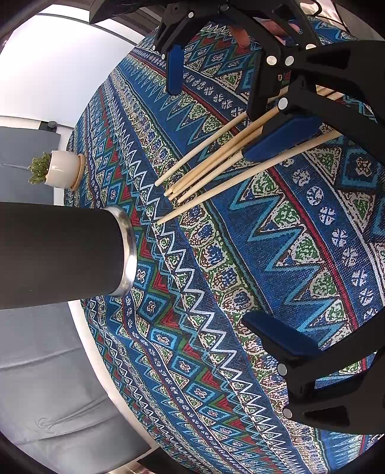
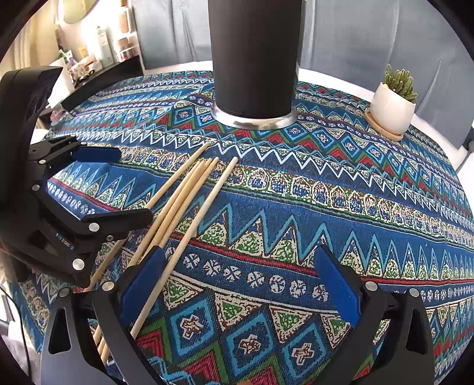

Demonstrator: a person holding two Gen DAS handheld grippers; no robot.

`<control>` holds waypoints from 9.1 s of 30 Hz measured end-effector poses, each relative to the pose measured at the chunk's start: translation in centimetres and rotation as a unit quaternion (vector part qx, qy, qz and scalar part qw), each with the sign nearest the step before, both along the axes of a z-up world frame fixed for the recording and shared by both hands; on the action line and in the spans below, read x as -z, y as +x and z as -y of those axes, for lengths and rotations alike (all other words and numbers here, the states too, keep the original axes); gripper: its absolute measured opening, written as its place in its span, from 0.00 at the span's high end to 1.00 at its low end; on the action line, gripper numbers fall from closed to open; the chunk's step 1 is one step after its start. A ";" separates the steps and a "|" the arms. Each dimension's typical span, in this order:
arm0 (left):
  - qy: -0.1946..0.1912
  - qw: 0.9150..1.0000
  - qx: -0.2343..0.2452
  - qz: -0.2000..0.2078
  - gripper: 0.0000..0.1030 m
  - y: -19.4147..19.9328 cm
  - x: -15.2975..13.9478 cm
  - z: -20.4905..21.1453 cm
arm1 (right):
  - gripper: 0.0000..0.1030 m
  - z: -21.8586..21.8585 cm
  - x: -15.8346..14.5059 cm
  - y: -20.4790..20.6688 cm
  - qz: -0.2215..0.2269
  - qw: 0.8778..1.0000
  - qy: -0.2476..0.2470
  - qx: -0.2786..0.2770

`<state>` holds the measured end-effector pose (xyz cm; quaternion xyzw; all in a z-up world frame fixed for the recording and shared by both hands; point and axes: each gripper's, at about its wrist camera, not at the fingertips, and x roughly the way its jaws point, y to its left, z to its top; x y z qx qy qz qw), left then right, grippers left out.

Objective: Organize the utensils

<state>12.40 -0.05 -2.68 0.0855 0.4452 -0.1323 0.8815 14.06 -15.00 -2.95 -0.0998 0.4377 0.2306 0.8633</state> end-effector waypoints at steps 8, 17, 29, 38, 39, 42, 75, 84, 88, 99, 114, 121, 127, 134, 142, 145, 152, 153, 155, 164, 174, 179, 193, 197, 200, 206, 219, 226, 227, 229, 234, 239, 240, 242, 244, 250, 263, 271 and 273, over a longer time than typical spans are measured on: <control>-0.001 1.000 0.008 0.000 0.05 0.3 0.1 0.0 | 0.06 -0.2 0.1 0.1 0.000 1.000 0.000 0.001; -0.004 1.000 0.018 0.016 0.42 -0.5 -0.5 -2.1 | 0.84 2.0 -0.8 0.3 0.009 1.000 0.008 0.007; -0.053 0.998 -0.022 -0.016 0.95 -0.2 -1.1 -5.6 | 0.95 4.0 -2.1 2.0 -0.039 0.998 0.040 0.020; -0.080 0.996 -0.047 -0.012 0.95 -0.2 -2.8 -7.1 | 0.95 5.7 -6.8 1.8 0.007 0.997 0.064 0.036; -0.082 0.995 -0.049 -0.008 0.95 -0.1 -3.3 -7.2 | 0.95 5.9 -7.5 1.8 0.012 0.997 0.067 0.035; -0.084 0.994 -0.062 0.006 0.95 0.0 -5.2 -7.6 | 0.95 6.1 -9.5 1.9 0.029 0.996 0.078 0.024; -0.149 0.972 -0.011 0.184 0.95 8.7 -22.8 -7.2 | 0.95 4.0 -21.2 13.2 0.126 0.963 0.238 -0.030; -0.252 0.941 0.054 0.221 0.95 12.4 -20.4 -4.2 | 0.95 2.2 -20.4 15.4 0.181 0.930 0.318 -0.024; -0.318 0.914 0.074 0.242 0.95 12.8 -19.2 -3.7 | 0.95 2.2 -19.3 16.0 0.208 0.910 0.359 -0.001; -0.327 0.889 0.077 0.311 0.95 12.7 -16.2 -2.6 | 0.95 0.4 -16.9 17.0 0.260 0.893 0.367 -0.006; -0.324 0.891 0.079 0.307 0.95 13.6 -13.8 -3.0 | 0.95 -0.8 -14.6 16.3 0.273 0.913 0.303 -0.012; -0.305 0.898 0.083 0.305 0.94 12.8 -14.0 -3.0 | 0.95 -0.5 -14.4 16.1 0.258 0.927 0.273 -0.006; -0.282 0.907 0.088 0.301 0.93 12.0 -14.3 -3.0 | 0.95 -0.1 -14.7 15.4 0.252 0.934 0.252 0.003; -0.280 0.917 0.065 0.278 0.93 12.1 -13.3 -4.3 | 0.95 -0.2 -14.5 15.0 0.242 0.945 0.218 0.014; -0.312 0.918 0.045 0.240 0.93 12.3 -13.3 -6.5 | 0.95 0.5 -14.5 13.7 0.239 0.948 0.208 0.007; -0.297 0.923 0.046 0.241 0.93 11.4 -13.7 -6.6 | 0.94 0.5 -14.6 13.1 0.241 0.950 0.200 0.001; -0.261 0.938 0.044 0.222 0.76 9.5 -14.7 -6.4 | 0.83 0.9 -15.1 12.1 0.236 0.951 0.198 -0.002; -0.259 0.941 0.044 0.214 0.61 9.4 -14.8 -6.3 | 0.74 1.0 -15.3 11.9 0.236 0.951 0.198 0.000; -0.248 0.947 0.043 0.200 0.48 9.3 -15.4 -5.8 | 0.68 1.4 -15.5 11.5 0.239 0.950 0.199 0.001; -0.105 0.987 0.038 0.116 0.15 12.2 -18.9 -0.9 | 0.17 3.2 -16.8 10.6 0.207 0.964 0.165 0.006; -0.028 0.997 0.067 0.032 0.36 16.2 -17.9 2.4 | 0.18 6.4 -15.5 11.5 0.152 0.978 0.137 0.040; -0.018 0.997 0.069 -0.004 0.56 18.2 -16.9 3.2 | 0.50 7.5 -14.1 12.2 0.113 0.981 0.149 0.043; -0.067 0.992 0.087 0.065 0.95 16.5 -18.9 1.7 | 0.96 7.3 -14.7 12.1 0.129 0.976 0.176 0.023; -0.103 0.981 0.086 0.139 0.95 15.6 -20.6 1.0 | 0.96 6.3 -15.0 11.8 0.134 0.976 0.172 0.015; -0.157 0.960 0.105 0.204 0.95 15.3 -21.1 0.5 | 0.96 5.7 -15.3 11.3 0.138 0.976 0.171 0.009; -0.240 0.911 0.117 0.314 0.95 14.8 -19.9 -0.2 | 0.96 5.1 -15.6 10.7 0.148 0.974 0.169 0.013; -0.282 0.880 0.074 0.374 0.95 14.5 -13.3 -1.7 | 0.95 5.0 -14.5 11.7 0.139 0.976 0.163 0.034; -0.246 0.899 0.073 0.356 0.95 13.0 -13.1 -2.9 | 0.93 3.8 -13.1 11.6 0.119 0.983 0.142 0.014; -0.244 0.900 0.070 0.356 0.95 12.7 -13.3 -3.1 | 0.93 3.7 -13.1 11.5 0.121 0.983 0.138 0.014; -0.225 0.904 0.065 0.358 0.92 11.8 -13.8 -3.5 | 0.92 3.3 -13.1 11.3 0.130 0.984 0.122 0.009; -0.192 0.916 0.041 0.349 0.43 9.6 -15.2 -4.6 | 0.61 3.4 -13.1 11.1 0.133 0.986 0.097 0.028; -0.156 0.936 -0.015 0.315 0.12 7.8 -16.2 -5.7 | 0.41 4.3 -13.0 10.6 0.138 0.986 0.088 0.040; -0.150 0.940 -0.028 0.304 0.09 7.6 -16.3 -6.0 | 0.35 4.5 -12.9 10.4 0.138 0.986 0.086 0.041; -0.139 0.948 -0.041 0.284 0.06 6.9 -16.3 -6.3 | 0.26 4.5 -12.8 10.1 0.140 0.986 0.080 0.040; -0.127 0.953 -0.052 0.268 0.06 6.2 -16.1 -6.6 | 0.18 4.4 -12.5 9.7 0.140 0.987 0.070 0.038; -0.076 0.974 -0.096 0.191 0.06 5.1 -14.4 -6.6 | 0.15 3.4 -11.8 8.5 0.134 0.990 0.042 0.025; -0.067 0.994 -0.079 0.034 0.06 3.8 -7.5 -5.6 | 0.14 -0.5 -6.4 3.2 0.077 0.994 -0.046 -0.059; -0.082 0.996 -0.042 -0.016 0.06 2.4 -4.7 -3.9 | 0.14 -2.8 -3.1 -0.1 0.045 0.992 -0.067 -0.102; -0.081 0.996 -0.038 -0.026 0.06 2.4 -4.2 -3.4 | 0.14 -3.5 -2.4 -0.6 0.040 0.990 -0.071 -0.113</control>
